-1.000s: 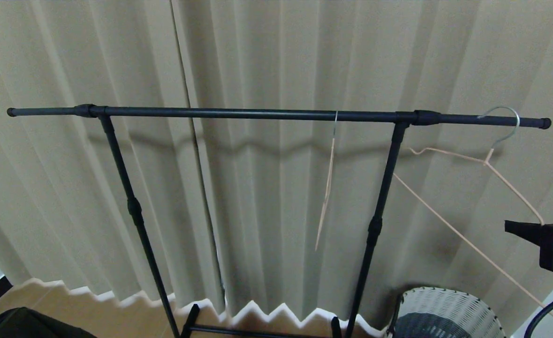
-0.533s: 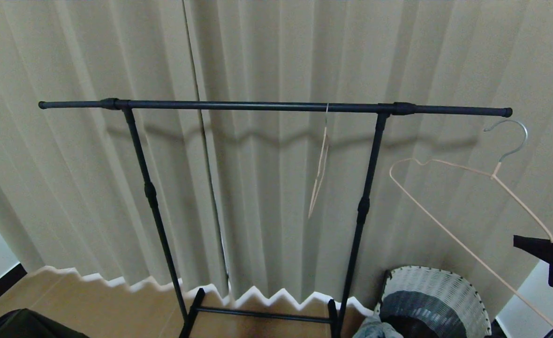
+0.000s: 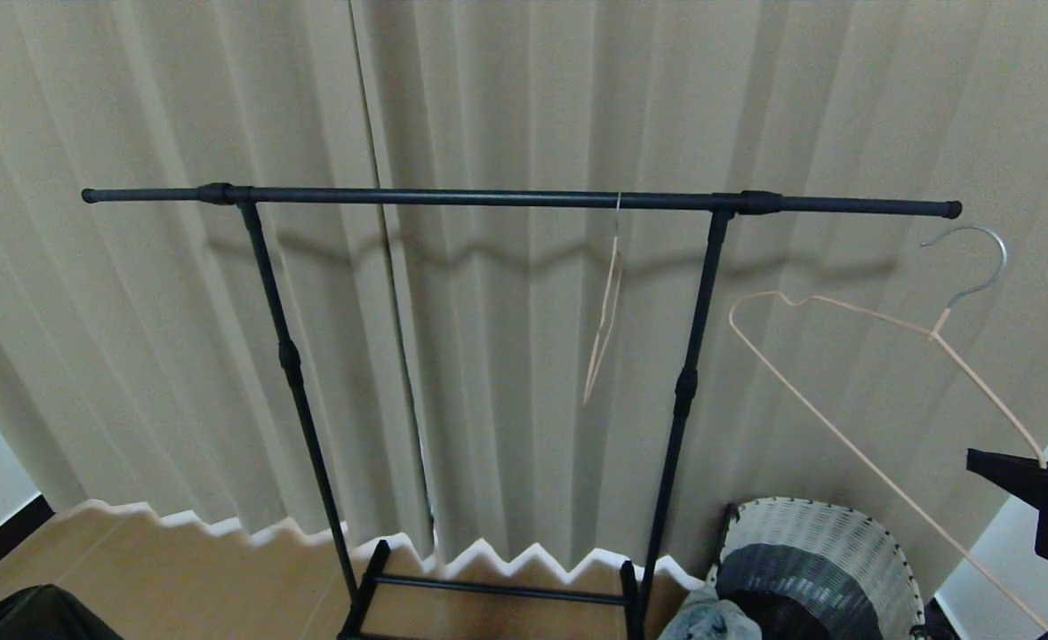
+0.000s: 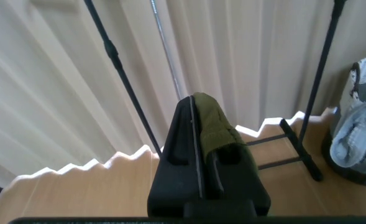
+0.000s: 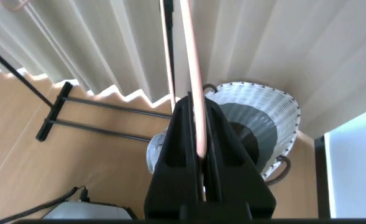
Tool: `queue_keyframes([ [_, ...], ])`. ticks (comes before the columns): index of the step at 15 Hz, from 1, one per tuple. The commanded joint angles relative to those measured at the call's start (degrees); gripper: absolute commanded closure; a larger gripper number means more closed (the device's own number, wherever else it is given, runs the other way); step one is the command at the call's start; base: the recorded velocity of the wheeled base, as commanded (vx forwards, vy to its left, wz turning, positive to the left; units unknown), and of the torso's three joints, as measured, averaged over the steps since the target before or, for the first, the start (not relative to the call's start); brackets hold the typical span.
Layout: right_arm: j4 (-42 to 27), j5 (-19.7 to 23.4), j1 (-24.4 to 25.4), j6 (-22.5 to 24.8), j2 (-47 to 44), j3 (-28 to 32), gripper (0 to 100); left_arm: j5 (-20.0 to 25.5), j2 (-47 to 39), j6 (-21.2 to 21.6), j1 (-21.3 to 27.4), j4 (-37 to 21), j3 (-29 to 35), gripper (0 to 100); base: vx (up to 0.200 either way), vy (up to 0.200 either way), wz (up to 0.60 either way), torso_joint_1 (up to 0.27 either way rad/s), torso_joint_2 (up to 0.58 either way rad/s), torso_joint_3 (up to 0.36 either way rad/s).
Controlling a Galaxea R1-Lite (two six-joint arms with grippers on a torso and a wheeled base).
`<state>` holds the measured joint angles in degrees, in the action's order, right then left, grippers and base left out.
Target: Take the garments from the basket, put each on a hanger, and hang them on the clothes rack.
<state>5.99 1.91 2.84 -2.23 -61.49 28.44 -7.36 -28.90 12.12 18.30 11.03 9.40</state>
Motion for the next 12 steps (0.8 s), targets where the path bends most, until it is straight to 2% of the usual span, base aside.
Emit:
queue_keyframes([
  [1,0.0,0.0,0.7,-0.1,0.0,-0.1,100,0.0,-0.3,0.0,0.0,0.0,0.0,100,0.000,0.000,0.00,0.000,0.00,0.000],
  [7,0.2,1.8,1.4,-0.1,0.4,0.2,100,0.0,-0.7,-0.1,-0.1,0.0,0.1,100,0.000,0.200,0.00,0.004,0.00,0.005],
  [10,5.9,2.7,1.4,-0.2,0.5,-0.5,100,0.0,-0.7,-0.1,0.0,0.0,0.0,100,0.000,0.200,0.00,0.005,0.00,0.001],
  [12,7.7,5.8,1.3,-0.3,0.8,-1.1,100,0.0,-0.7,-0.1,0.0,0.0,0.0,100,0.000,0.200,0.00,0.002,0.00,0.012],
])
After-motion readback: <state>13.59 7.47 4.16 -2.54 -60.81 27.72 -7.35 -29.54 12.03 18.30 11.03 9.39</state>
